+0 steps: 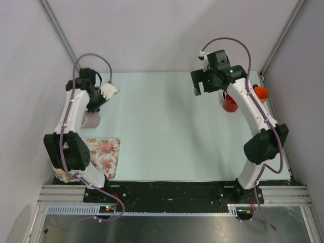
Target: Turn the mug right side up
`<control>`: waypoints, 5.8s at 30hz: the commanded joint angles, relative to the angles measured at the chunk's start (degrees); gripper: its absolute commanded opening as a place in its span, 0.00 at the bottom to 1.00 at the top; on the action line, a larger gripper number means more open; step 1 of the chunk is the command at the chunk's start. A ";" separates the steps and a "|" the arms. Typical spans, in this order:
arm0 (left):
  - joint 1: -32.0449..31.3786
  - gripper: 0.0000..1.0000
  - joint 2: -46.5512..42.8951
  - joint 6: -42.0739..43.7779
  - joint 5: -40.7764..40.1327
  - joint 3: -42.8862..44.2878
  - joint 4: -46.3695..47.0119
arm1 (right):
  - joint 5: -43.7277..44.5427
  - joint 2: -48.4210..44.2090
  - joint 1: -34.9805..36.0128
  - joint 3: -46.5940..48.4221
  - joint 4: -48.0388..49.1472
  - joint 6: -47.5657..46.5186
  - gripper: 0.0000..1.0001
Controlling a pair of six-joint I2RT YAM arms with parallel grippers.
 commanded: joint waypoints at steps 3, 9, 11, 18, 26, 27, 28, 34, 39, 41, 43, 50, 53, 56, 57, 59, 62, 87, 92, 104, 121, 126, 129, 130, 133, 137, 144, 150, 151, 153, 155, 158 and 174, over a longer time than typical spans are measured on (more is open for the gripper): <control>-2.42 0.00 -7.85 -18.40 24.59 17.40 -2.49 | -23.01 -12.96 8.15 -8.48 21.23 4.28 0.99; -6.92 0.00 -8.29 -30.37 42.33 30.05 -2.50 | -40.89 -16.65 14.20 -22.19 57.44 23.97 1.00; -8.98 0.00 -8.06 -32.65 44.78 33.35 -2.50 | -42.28 -15.20 16.47 -21.91 63.68 26.94 0.99; -14.10 0.00 -6.60 -38.97 50.74 42.26 -2.53 | -46.89 -9.14 20.22 -18.40 70.65 34.63 0.99; -16.25 0.00 -5.99 -41.16 54.07 43.37 -2.28 | -50.49 -7.74 21.74 -18.02 72.93 36.01 0.29; -16.24 0.00 -5.86 -41.28 53.44 43.58 -2.21 | -50.54 -7.79 21.71 -17.85 72.45 35.84 0.14; -16.28 0.01 -5.79 -41.34 52.50 43.65 -2.13 | -49.12 -8.07 21.60 -17.63 69.62 34.26 0.07; -15.36 0.94 -5.83 -39.97 35.14 41.61 -1.83 | -26.52 -12.00 18.03 -15.60 40.50 19.15 0.00; -12.65 0.99 -5.79 -40.03 28.02 39.07 -1.84 | -10.22 -11.24 9.81 -15.55 22.72 11.93 0.00; -11.99 1.00 -5.85 -39.76 25.32 37.19 -1.83 | -5.98 -8.31 6.27 -14.56 19.93 9.36 0.00; -11.81 1.00 -6.09 -39.15 23.43 34.58 -1.84 | -1.87 -3.65 3.50 -11.25 17.92 6.57 0.00; -11.66 1.00 -9.35 -33.56 20.53 22.48 -1.79 | 7.20 17.29 -3.24 10.96 7.79 -0.08 0.00; -11.58 1.00 -11.81 -30.00 18.75 16.51 -1.81 | 6.71 23.26 -5.05 16.98 7.67 -1.38 0.00; -11.46 1.00 -13.86 -27.07 16.80 11.11 -1.94 | 5.05 27.27 -6.08 20.01 8.78 -2.42 0.00; -11.47 1.00 -14.27 -26.19 15.64 9.83 -1.95 | 4.74 28.53 -6.44 21.29 8.65 -2.45 0.00; -11.46 1.00 -15.31 -24.83 13.91 7.11 -1.94 | 3.73 31.16 -7.13 23.53 7.98 -2.14 0.00; -11.39 1.00 -16.93 -22.91 12.27 3.22 -1.91 | 0.22 34.08 -8.08 25.04 7.24 -0.91 0.00; -11.49 1.00 -18.93 -11.28 5.24 -5.27 -13.09 | -1.22 30.38 -9.23 25.05 8.18 -0.85 0.98; -6.84 1.00 -18.38 -17.77 -4.25 -10.24 -14.82 | 3.35 20.06 -7.51 18.33 8.31 0.06 0.99; 20.25 1.00 -28.71 -24.08 11.41 -22.25 -15.12 | 5.57 1.87 2.15 -2.10 12.70 2.42 0.99; 27.34 1.00 -30.95 -29.72 3.42 -34.53 1.74 | 7.42 4.57 6.11 -1.07 8.52 -0.63 1.00; 28.55 1.00 -29.68 -28.88 3.24 -35.92 2.20 | 7.29 4.87 5.80 -1.35 8.12 -0.97 0.99; 28.91 0.96 -28.32 -28.36 4.22 -37.10 2.27 | 6.89 5.08 5.72 -1.45 8.15 -1.03 1.00; 28.97 0.93 -27.70 -28.24 4.21 -37.34 2.30 | 6.80 5.26 5.74 -1.39 8.07 -1.09 0.99; 29.04 0.85 -26.55 -28.12 4.86 -38.25 2.30 | 6.68 5.56 5.76 -1.21 7.89 -1.20 0.99; 28.98 0.70 -25.28 -28.26 7.94 -38.82 2.56 | 6.64 6.00 5.61 -1.31 8.09 -1.24 0.99; 28.82 0.04 -25.88 -28.96 11.43 -38.08 2.46 | 6.51 6.47 5.59 -1.03 7.81 -1.51 1.00; 25.61 0.00 -28.27 -28.92 14.37 -34.58 2.44 | 5.94 6.24 6.03 -0.14 7.46 -1.15 0.99; 24.69 0.00 -27.98 -29.10 14.52 -33.93 2.43 | 5.62 6.01 6.29 -0.08 7.59 -1.07 0.99; 22.81 0.00 -27.31 -29.47 14.58 -32.92 2.38 | 5.14 5.50 6.80 -0.18 7.91 -0.85 0.99; 20.98 0.00 -26.74 -29.63 14.73 -32.12 2.39 | 4.41 5.04 7.36 -0.47 8.15 -0.51 1.00; 18.79 0.00 -25.98 -29.60 15.72 -31.00 2.49 | 2.30 4.44 8.35 -1.41 8.61 0.40 0.99; 13.22 0.00 -19.70 -30.07 21.90 -24.18 2.50 | -35.94 4.88 23.88 -19.67 47.70 27.55 0.99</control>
